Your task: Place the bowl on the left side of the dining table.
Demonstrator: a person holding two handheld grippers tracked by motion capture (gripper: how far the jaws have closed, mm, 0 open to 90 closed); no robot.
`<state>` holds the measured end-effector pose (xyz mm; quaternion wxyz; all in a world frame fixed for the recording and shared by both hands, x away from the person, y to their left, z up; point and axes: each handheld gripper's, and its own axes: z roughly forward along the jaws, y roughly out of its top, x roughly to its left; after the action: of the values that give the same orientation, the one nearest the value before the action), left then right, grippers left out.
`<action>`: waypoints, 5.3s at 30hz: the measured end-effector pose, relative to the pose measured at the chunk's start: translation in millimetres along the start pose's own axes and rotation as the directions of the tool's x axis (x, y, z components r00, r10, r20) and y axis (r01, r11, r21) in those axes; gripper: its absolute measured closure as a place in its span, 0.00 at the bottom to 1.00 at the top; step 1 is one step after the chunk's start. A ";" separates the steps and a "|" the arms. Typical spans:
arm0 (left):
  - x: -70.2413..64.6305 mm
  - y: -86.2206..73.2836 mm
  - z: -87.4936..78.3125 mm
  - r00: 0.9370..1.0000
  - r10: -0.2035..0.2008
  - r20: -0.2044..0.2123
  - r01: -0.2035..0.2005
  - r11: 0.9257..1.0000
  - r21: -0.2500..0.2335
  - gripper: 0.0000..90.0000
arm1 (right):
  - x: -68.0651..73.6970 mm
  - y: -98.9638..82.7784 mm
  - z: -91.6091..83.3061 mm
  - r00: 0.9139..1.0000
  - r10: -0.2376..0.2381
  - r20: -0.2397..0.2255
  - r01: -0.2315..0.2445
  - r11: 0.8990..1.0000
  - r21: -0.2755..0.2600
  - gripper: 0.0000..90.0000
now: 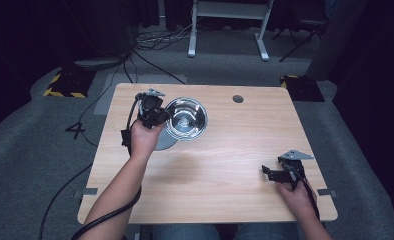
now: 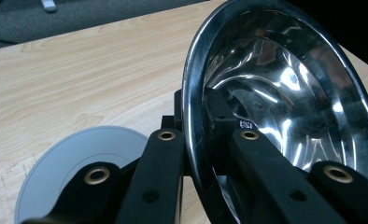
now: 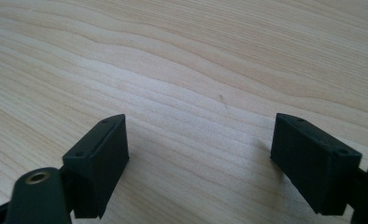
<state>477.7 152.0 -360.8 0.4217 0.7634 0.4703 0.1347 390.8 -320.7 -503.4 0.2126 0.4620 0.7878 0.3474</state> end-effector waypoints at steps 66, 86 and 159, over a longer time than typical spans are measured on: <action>112.8 -65.7 51.8 0.921 -0.372 -0.121 0.385 0.914 0.123 0.95 | 0.0 0.0 -0.1 1.000 -0.001 0.001 0.001 1.000 0.000 0.21; 115.8 -70.6 57.9 0.913 -0.388 -0.129 0.404 0.903 0.145 0.95 | -0.1 -0.1 0.0 1.000 -0.002 0.001 0.002 1.000 0.000 0.21; -28.1 -106.3 -103.9 0.991 0.063 -0.116 -0.073 0.994 -0.084 0.42 | 0.0 0.0 0.0 1.000 -0.001 -0.001 0.001 1.000 0.001 0.21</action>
<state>336.2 203.9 -374.2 0.4228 0.7509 0.4608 0.2125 390.8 -320.8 -503.4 0.2122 0.4615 0.7882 0.3473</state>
